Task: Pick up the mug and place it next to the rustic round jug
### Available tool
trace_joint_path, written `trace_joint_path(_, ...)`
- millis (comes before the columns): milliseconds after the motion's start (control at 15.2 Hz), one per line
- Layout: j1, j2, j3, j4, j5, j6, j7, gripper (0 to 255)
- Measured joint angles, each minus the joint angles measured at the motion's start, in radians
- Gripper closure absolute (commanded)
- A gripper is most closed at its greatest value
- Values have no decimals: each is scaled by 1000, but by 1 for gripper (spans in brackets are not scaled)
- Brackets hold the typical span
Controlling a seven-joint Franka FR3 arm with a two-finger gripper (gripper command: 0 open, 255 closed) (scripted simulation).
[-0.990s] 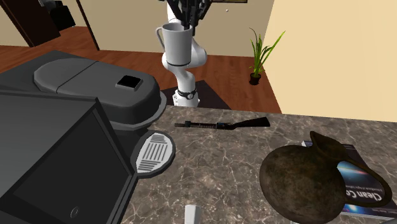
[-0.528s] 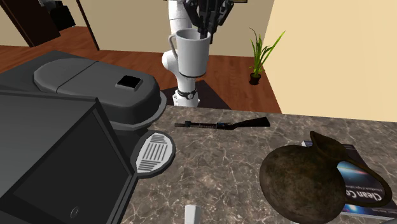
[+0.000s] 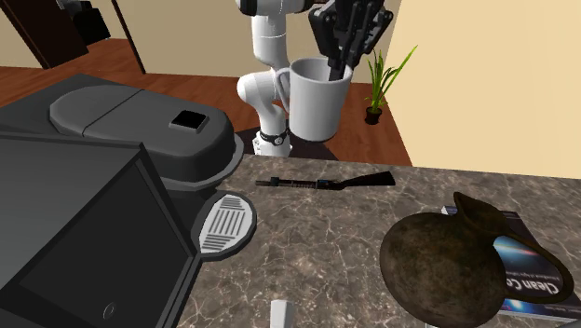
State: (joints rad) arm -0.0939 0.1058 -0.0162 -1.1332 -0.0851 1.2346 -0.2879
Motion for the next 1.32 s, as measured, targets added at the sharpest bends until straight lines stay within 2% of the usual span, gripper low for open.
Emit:
trace_joint_path(198,11,178,6,254,-1,-77,10,255)
trace_joint_path(330,15,207,8,277,-1,-73,16,255)
trace_joint_path(924,12,84,9,-37,3,118,32,255)
trace_joint_path(1320,11,35,9,-193,4,224,39,255)
